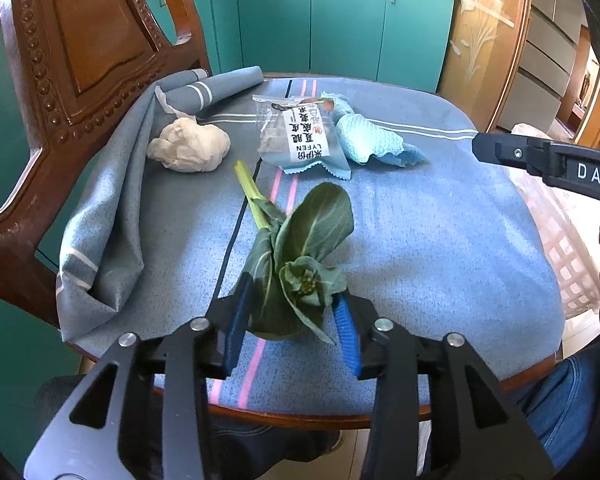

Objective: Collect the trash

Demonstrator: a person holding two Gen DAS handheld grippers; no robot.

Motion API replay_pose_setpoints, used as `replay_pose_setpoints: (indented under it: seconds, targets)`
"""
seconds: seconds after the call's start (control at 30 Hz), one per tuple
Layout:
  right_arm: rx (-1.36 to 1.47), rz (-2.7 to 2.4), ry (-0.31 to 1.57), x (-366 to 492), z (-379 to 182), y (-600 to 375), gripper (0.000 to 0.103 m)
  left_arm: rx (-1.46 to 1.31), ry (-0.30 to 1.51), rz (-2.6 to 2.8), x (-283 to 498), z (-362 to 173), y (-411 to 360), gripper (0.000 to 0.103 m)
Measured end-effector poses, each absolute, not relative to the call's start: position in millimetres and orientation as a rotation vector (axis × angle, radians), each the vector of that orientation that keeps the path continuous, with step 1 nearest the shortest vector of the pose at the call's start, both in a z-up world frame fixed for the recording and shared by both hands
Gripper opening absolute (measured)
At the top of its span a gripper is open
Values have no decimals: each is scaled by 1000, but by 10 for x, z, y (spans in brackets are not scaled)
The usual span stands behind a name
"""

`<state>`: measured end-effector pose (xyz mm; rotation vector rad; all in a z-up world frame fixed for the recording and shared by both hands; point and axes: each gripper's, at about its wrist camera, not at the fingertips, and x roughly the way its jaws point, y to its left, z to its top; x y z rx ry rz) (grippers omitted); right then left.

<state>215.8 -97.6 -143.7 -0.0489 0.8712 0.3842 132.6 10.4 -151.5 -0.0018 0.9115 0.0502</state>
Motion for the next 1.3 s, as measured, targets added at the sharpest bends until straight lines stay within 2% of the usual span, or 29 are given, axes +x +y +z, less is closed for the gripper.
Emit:
replay_pose_setpoints:
  seconds: [0.73,0.87,0.97,1.1,1.3]
  targets:
    - [-84,381,860,2110,-1446,-914,65,-13,956,83,1357,-1626,143,60]
    - [-87,381,862,2114,-1461,-905,65,-41,941,101,1356,-1578,252,66]
    - [-94,371,869,2127,-1493,-898,69,-74,939,129,1373,-1550,353,71]
    - [-121,368,878,2136,-1548,-837,75,-108,941,137,1399,-1542,421,72]
    - [-135,380,894,2242,-1661,-677,76,-142,946,139,1434,-1548,498,75]
